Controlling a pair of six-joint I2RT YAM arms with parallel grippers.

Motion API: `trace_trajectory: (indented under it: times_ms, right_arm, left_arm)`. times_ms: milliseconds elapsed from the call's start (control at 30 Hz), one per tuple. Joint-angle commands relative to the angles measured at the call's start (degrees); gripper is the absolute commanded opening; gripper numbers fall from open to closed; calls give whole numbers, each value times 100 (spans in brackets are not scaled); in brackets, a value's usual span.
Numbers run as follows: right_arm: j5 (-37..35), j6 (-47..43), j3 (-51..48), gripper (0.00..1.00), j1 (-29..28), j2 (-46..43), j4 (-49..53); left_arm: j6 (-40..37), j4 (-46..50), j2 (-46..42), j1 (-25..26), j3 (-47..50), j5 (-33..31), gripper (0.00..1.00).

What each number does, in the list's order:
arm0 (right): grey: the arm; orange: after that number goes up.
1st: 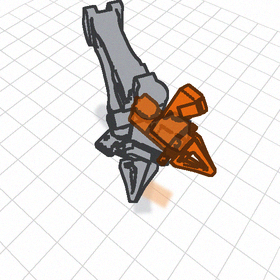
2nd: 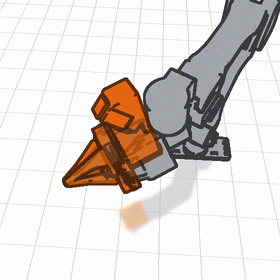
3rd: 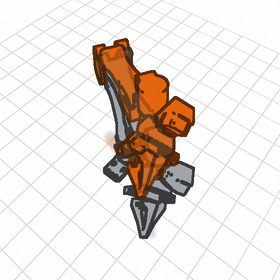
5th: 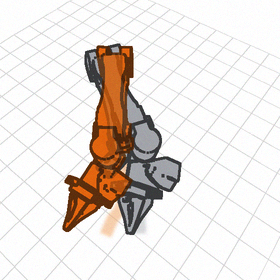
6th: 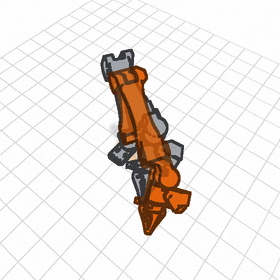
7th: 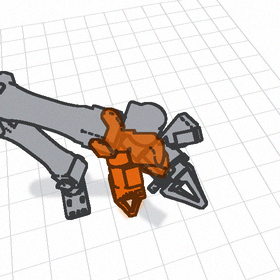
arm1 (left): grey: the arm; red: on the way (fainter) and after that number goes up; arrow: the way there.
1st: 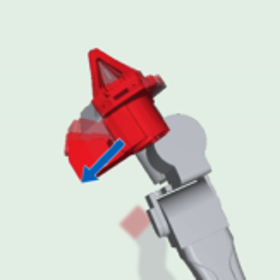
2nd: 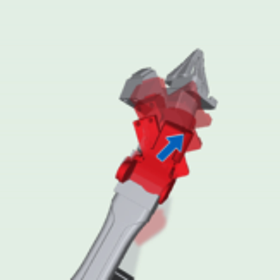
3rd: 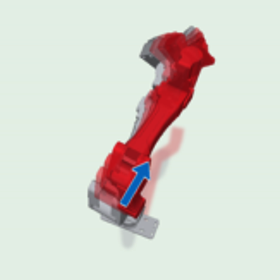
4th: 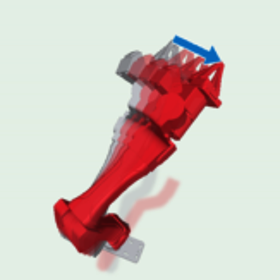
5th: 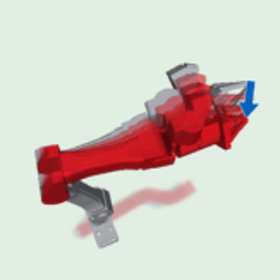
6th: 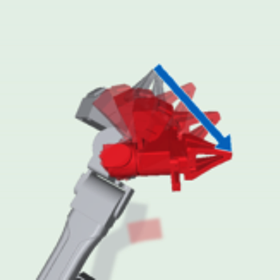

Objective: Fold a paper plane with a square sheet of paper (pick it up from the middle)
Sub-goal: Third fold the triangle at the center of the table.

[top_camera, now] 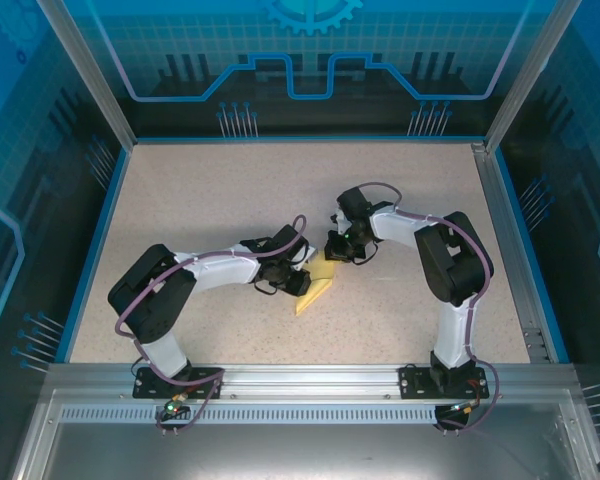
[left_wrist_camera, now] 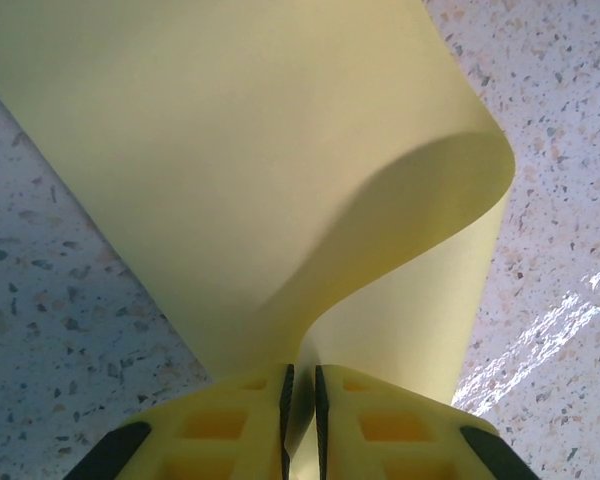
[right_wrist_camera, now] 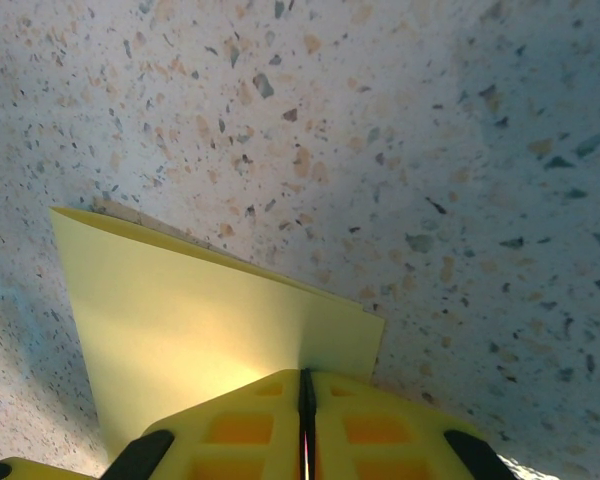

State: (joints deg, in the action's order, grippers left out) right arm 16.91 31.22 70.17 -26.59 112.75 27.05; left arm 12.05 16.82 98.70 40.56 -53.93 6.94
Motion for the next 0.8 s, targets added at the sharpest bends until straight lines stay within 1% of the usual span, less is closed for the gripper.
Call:
trace_trajectory:
  times_ms: [0, 200, 767]
  right_arm:
    - [-197, 0, -188, 10, -46, 151, 239]
    - [-184, 23, -232, 10, -46, 142, 196]
    - [-146, 56, -310, 10, -57, 120, 130]
  left_arm:
    - [107, 93, 80, -38, 110, -16, 17]
    - [130, 5, 112, -37, 123, 47, 18]
    - [20, -66, 203, -44, 63, -21, 18]
